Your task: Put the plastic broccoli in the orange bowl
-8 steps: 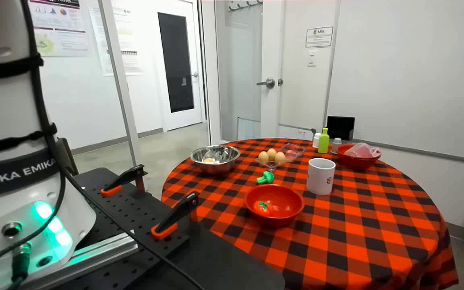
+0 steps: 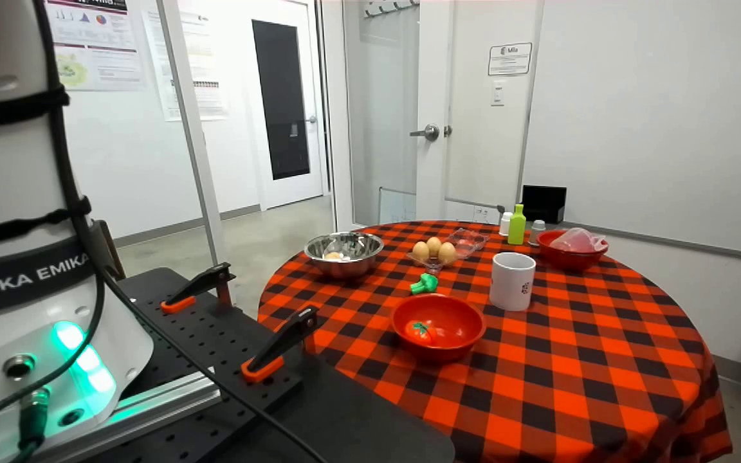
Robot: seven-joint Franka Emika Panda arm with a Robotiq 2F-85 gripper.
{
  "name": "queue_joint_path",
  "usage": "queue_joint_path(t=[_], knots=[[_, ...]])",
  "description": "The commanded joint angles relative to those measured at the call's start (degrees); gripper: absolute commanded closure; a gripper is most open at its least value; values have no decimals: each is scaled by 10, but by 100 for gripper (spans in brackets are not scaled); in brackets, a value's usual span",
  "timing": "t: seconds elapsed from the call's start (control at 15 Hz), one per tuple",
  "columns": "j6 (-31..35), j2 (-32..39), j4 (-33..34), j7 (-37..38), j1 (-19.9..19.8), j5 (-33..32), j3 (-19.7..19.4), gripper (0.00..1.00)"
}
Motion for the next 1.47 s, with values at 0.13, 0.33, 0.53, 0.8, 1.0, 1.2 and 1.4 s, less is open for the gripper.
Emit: queue_joint_path(t=[0.13,0.33,0.53,0.8,1.0,1.2,1.4], knots=[[-12,37,15,-32,-1,-10,-14,0],[-16,113,44,-109,24,-14,-56,0],[-9,210,81,-197,65,-8,-110,0],[-26,339,150,-305,144,8,-185,0],[-37,433,198,-383,187,30,-219,0],[-35,521,227,-448,119,79,-147,0],[-33,592,259,-492,47,114,-69,0]])
